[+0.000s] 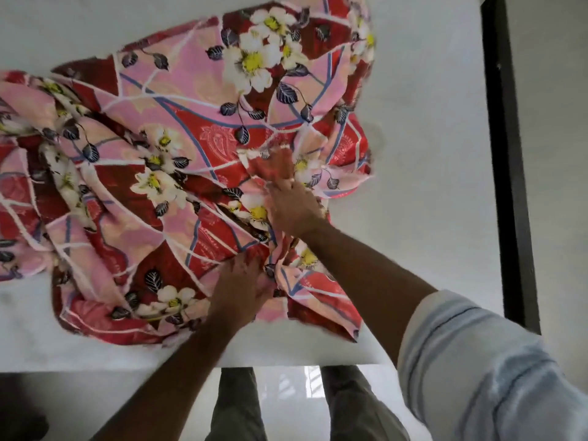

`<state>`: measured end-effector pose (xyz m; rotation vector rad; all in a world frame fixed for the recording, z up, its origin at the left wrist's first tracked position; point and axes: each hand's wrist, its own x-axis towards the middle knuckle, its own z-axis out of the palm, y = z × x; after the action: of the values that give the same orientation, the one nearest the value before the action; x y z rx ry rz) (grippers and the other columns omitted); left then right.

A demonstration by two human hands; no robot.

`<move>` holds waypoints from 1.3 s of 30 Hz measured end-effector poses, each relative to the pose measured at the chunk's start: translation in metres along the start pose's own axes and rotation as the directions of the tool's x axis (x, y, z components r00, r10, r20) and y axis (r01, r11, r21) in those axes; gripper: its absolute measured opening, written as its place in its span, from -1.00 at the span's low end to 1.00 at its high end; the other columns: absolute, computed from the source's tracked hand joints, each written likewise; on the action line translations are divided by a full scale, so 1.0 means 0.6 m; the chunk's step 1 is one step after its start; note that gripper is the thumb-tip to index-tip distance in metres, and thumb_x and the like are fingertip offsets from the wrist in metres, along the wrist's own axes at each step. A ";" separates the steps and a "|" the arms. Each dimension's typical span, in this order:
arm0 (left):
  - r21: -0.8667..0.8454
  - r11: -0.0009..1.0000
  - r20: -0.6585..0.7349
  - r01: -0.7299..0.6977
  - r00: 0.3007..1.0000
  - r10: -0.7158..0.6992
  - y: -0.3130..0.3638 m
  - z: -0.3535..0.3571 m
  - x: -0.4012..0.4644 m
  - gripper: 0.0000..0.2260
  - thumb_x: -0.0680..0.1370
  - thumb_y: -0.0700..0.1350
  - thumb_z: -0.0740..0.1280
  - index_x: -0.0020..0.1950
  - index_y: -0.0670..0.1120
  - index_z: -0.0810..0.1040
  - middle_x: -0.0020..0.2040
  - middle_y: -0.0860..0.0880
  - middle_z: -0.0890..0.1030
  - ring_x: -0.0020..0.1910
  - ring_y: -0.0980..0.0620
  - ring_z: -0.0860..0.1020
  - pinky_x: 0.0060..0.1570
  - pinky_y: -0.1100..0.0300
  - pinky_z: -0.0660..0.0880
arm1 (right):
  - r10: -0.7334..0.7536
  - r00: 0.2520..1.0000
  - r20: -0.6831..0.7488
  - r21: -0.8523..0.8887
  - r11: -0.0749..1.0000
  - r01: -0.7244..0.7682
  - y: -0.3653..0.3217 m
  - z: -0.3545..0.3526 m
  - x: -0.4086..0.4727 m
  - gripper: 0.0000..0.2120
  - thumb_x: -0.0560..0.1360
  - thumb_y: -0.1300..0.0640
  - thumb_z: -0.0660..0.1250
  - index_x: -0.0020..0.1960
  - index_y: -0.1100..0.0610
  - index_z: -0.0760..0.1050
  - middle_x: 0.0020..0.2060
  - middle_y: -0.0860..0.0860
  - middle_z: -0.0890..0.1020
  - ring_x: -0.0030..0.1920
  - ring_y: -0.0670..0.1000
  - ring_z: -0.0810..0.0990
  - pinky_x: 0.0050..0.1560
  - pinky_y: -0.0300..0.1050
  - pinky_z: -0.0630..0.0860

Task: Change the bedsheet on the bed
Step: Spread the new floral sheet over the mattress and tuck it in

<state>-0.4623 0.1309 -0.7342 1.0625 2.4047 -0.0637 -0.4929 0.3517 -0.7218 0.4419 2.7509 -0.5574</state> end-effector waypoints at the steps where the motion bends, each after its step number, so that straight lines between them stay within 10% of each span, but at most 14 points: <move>1: 0.009 1.000 -0.020 -0.003 1.000 0.003 0.002 0.002 0.000 -0.28 0.47 0.25 0.44 0.48 -0.13 0.38 0.34 -0.21 0.52 0.27 -0.20 0.53 0.22 -0.06 0.50 | -0.026 0.997 -0.074 0.121 0.992 0.035 0.014 0.003 -0.010 -0.63 0.58 0.18 0.22 0.37 0.15 0.43 0.29 0.16 0.47 0.22 0.20 0.51 0.15 0.12 0.54; 5: -0.101 0.992 0.083 0.070 0.995 -0.062 0.013 -0.016 0.014 -0.32 0.44 0.19 0.49 0.43 -0.10 0.37 0.32 -0.20 0.47 0.24 -0.25 0.50 0.20 -0.09 0.48 | 0.088 0.957 -0.277 0.542 0.836 0.080 0.134 -0.021 -0.119 -0.69 0.43 0.41 0.27 0.13 0.28 0.62 0.02 0.19 0.57 -0.02 0.10 0.56 0.03 -0.09 0.49; 10: -0.121 0.979 0.278 0.162 0.953 -0.123 0.026 -0.048 0.032 -0.26 0.42 0.15 0.52 0.45 -0.11 0.30 0.36 -0.23 0.39 0.23 -0.31 0.51 0.15 -0.15 0.53 | 0.507 0.838 -0.203 0.602 0.739 -0.301 0.341 -0.004 -0.376 -0.63 0.45 0.46 0.41 0.25 0.31 0.56 0.14 0.20 0.50 -0.12 0.13 0.63 0.00 -0.23 0.57; 14: -0.270 0.953 0.052 0.138 0.990 -0.128 0.078 -0.069 0.028 -0.60 0.55 0.02 0.42 0.27 -0.15 0.42 0.16 -0.13 0.47 0.11 -0.15 0.52 -0.01 -0.01 0.50 | 0.643 0.763 -0.064 0.605 0.633 -0.483 0.399 0.021 -0.530 -0.54 0.48 0.39 0.43 0.35 0.26 0.48 0.22 0.18 0.43 -0.06 0.15 0.64 -0.07 -0.42 0.49; 20: -0.916 0.231 0.161 0.328 0.828 -0.538 0.164 -0.109 0.111 -0.49 0.61 0.04 0.38 0.46 -0.14 0.30 0.27 -0.05 0.51 0.21 -0.03 0.49 0.10 0.16 0.38 | 0.406 0.913 0.040 0.615 0.710 -0.343 0.323 0.075 -0.521 -0.60 0.50 0.38 0.38 0.30 0.15 0.52 0.13 -0.01 0.48 -0.01 0.09 0.65 -0.04 -0.45 0.50; 24: -0.818 0.522 0.015 0.241 0.916 -0.401 0.216 -0.107 0.113 -0.70 0.57 -0.13 0.42 0.25 -0.16 0.45 0.00 0.01 0.54 -0.05 0.03 0.54 -0.30 0.44 0.32 | 0.271 0.954 -0.130 0.652 0.748 -0.124 0.266 0.050 -0.413 -0.43 0.49 0.40 0.34 0.47 0.17 0.35 0.28 0.07 0.44 0.17 0.07 0.54 0.18 -0.21 0.50; 27: -0.666 0.743 -0.102 -0.067 0.995 -0.002 0.293 -0.106 0.080 -0.81 0.61 -0.16 0.33 0.23 -0.12 0.52 -0.12 0.09 0.61 -0.34 0.25 0.50 -0.38 0.44 0.34 | 0.020 0.914 -0.406 0.180 0.982 0.059 0.242 -0.014 -0.354 -0.32 0.53 0.28 0.30 0.60 0.07 0.16 0.53 0.13 0.26 0.47 0.17 0.29 0.42 0.15 0.31; 30: -0.613 0.705 -0.071 -0.357 0.914 0.400 0.379 -0.093 0.039 -0.81 0.58 -0.18 0.35 0.17 -0.19 0.54 -0.07 -0.10 0.66 -0.22 0.08 0.57 -0.25 0.25 0.41 | -0.316 0.902 -0.295 -0.392 0.901 0.187 0.273 -0.082 -0.342 -0.44 0.55 0.05 0.20 0.55 -0.06 0.26 0.51 0.04 0.37 0.51 0.18 0.30 0.50 0.34 0.07; 32: -0.606 0.641 -0.143 -0.471 0.857 0.494 0.417 -0.089 0.026 -0.69 0.56 -0.13 0.36 0.29 -0.14 0.49 0.01 -0.13 0.65 -0.10 -0.06 0.61 -0.15 0.10 0.50 | -0.365 0.925 -0.107 -0.438 0.852 0.286 0.328 -0.112 -0.371 -0.55 0.49 0.12 0.12 0.33 -0.04 0.53 0.22 -0.01 0.63 0.19 0.14 0.60 0.42 0.28 0.25; 36: -0.495 0.596 -0.159 -0.632 0.740 0.653 0.434 -0.050 0.019 -0.36 0.53 -0.13 0.45 0.56 -0.07 0.28 0.41 -0.10 0.48 0.29 -0.04 0.52 0.19 0.13 0.50 | -0.072 0.966 0.249 -0.477 0.859 0.186 0.477 -0.158 -0.490 -0.61 0.22 0.28 0.28 0.00 0.10 0.66 -0.22 0.08 0.67 -0.32 0.19 0.61 -0.25 0.01 0.52; 39: -0.207 0.762 -0.003 -0.613 0.780 0.626 0.397 0.006 0.008 -0.27 0.46 0.00 0.49 0.58 -0.01 0.26 0.42 -0.08 0.42 0.31 -0.12 0.47 0.20 -0.07 0.49 | 0.301 0.905 0.302 -0.586 0.807 -0.073 0.568 -0.176 -0.587 -0.59 0.24 0.31 0.34 0.06 0.11 0.67 -0.17 0.11 0.67 -0.20 0.23 0.63 -0.16 0.07 0.52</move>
<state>-0.2958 0.2987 -0.7025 1.6691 1.8323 0.3589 -0.0770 0.6117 -0.6181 0.4010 2.2963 0.2184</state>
